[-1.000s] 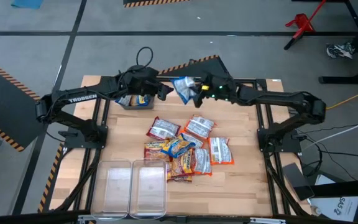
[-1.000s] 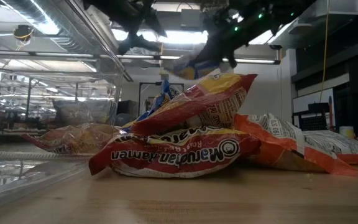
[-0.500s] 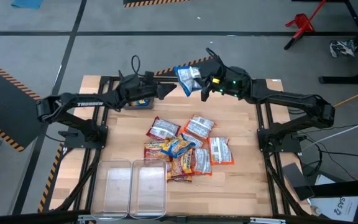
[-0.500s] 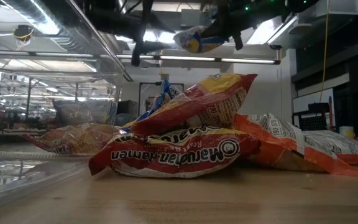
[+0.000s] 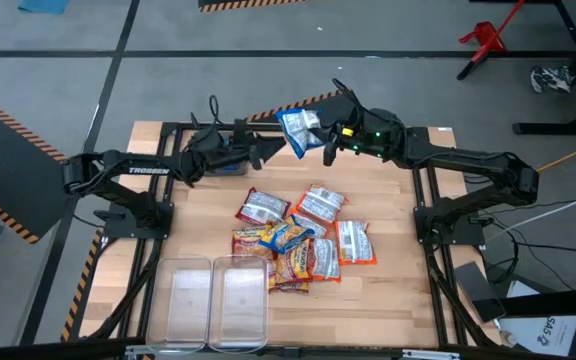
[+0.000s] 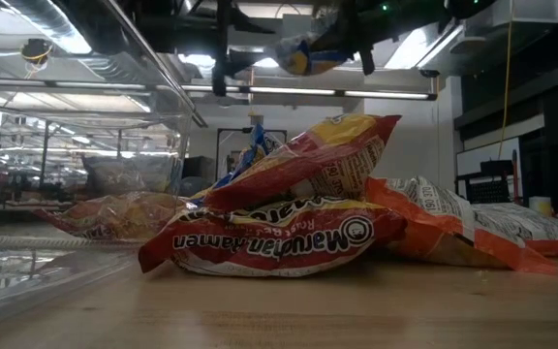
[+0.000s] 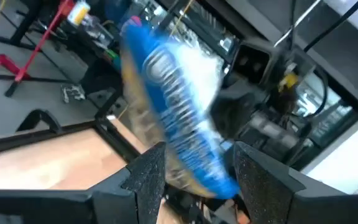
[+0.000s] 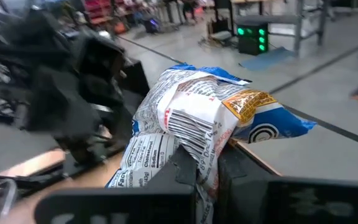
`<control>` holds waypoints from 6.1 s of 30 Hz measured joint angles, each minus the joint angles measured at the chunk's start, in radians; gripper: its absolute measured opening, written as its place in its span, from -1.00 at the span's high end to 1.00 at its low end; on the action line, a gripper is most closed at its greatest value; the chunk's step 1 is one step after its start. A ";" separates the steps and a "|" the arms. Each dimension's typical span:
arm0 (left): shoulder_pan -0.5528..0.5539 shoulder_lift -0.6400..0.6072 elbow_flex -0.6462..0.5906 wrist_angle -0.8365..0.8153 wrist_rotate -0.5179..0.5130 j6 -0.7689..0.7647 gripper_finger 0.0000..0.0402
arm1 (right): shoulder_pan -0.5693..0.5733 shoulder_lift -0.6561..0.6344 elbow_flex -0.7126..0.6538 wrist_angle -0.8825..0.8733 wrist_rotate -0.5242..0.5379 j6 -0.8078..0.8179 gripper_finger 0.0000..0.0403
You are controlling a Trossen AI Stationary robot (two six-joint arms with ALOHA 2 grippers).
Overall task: Sort Maruchan noodles
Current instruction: Put the blue noodle pack into the black bin
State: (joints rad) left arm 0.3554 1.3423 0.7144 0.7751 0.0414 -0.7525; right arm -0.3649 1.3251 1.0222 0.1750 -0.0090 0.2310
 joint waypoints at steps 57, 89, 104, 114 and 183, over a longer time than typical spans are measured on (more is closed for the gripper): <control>-0.030 0.027 -0.001 0.052 -0.159 -0.005 -0.58 | 0.011 0.001 0.000 0.001 0.009 -0.053 0.99; -0.071 0.027 -0.001 0.101 -0.263 -0.024 -0.58 | 0.066 0.064 0.001 0.067 -0.044 -0.027 0.99; -0.084 0.027 -0.001 0.115 -0.261 -0.023 -0.39 | 0.064 0.064 0.001 0.179 -0.011 -0.028 0.99; -0.104 0.027 -0.001 0.143 -0.311 -0.023 -0.32 | 0.064 0.090 0.001 0.175 -0.047 -0.028 0.99; -0.067 0.027 -0.001 0.109 -0.364 0.050 0.76 | 0.063 0.026 0.001 -0.037 -0.025 -0.220 -0.03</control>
State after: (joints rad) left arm 0.2886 1.3689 0.7139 0.8845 -0.3227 -0.7023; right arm -0.3015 1.3508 1.0229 0.1385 -0.0342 0.0106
